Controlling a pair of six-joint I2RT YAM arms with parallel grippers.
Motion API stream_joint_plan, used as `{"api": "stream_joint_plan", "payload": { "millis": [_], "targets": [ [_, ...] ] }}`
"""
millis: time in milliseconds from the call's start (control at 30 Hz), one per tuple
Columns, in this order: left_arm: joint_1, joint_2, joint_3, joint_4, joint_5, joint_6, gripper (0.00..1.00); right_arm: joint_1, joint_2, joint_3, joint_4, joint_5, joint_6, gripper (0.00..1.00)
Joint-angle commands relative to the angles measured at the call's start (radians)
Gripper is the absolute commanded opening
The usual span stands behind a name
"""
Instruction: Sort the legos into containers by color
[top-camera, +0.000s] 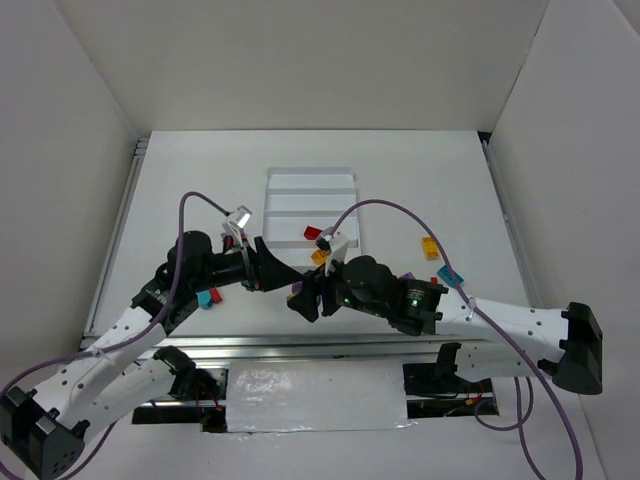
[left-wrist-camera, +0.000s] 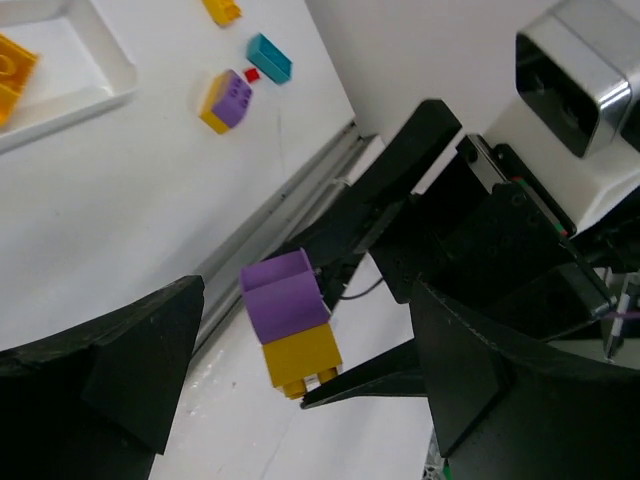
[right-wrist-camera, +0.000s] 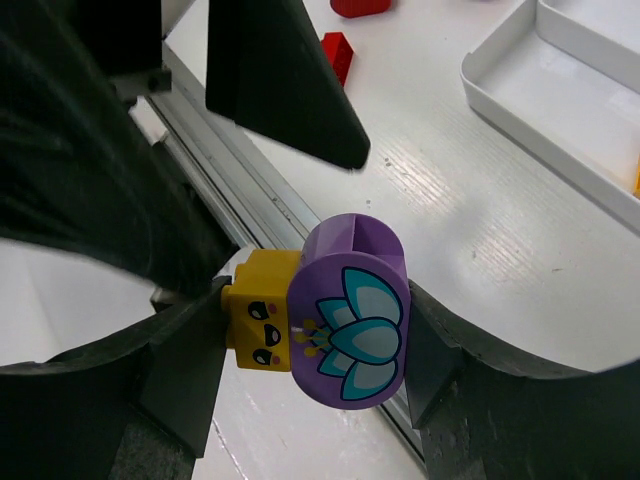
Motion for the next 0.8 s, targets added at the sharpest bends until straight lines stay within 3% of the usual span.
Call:
{"api": "stream_joint_plan", "payload": {
  "millis": [0,200,300,400,433,500,600,667,767],
  "targets": [
    [-0.054,0.033,0.001,0.141,0.049,-0.047,0.96,0.011,-0.024,0.040,-0.005,0.038,-0.006,0.03],
    [-0.115,0.125,0.025,0.083,-0.015,-0.025,0.90,0.030,-0.019,0.069,-0.022,0.058,-0.018,0.05],
    [-0.126,0.134,0.037,0.066,-0.034,-0.014,0.80,0.033,-0.008,0.081,-0.046,0.115,-0.015,0.05],
    [-0.133,0.140,0.051,0.049,-0.035,0.005,0.63,0.044,0.015,0.101,-0.072,0.169,-0.026,0.05],
    [-0.133,0.142,0.053,0.052,-0.029,0.006,0.50,0.047,0.024,0.110,-0.082,0.189,-0.030,0.05],
    [-0.135,0.146,0.048,0.085,0.003,0.002,0.38,0.060,0.050,0.133,-0.096,0.206,-0.043,0.05],
    [-0.140,0.154,0.040,0.155,0.059,-0.008,0.12,0.071,0.077,0.155,-0.103,0.216,-0.052,0.05],
    [-0.141,0.160,0.048,0.162,0.073,-0.003,0.01,0.074,0.085,0.156,-0.102,0.219,-0.054,0.05],
    [-0.143,0.166,0.059,0.129,0.064,0.017,0.00,0.074,0.093,0.156,-0.100,0.222,-0.057,0.05]
  ]
}}
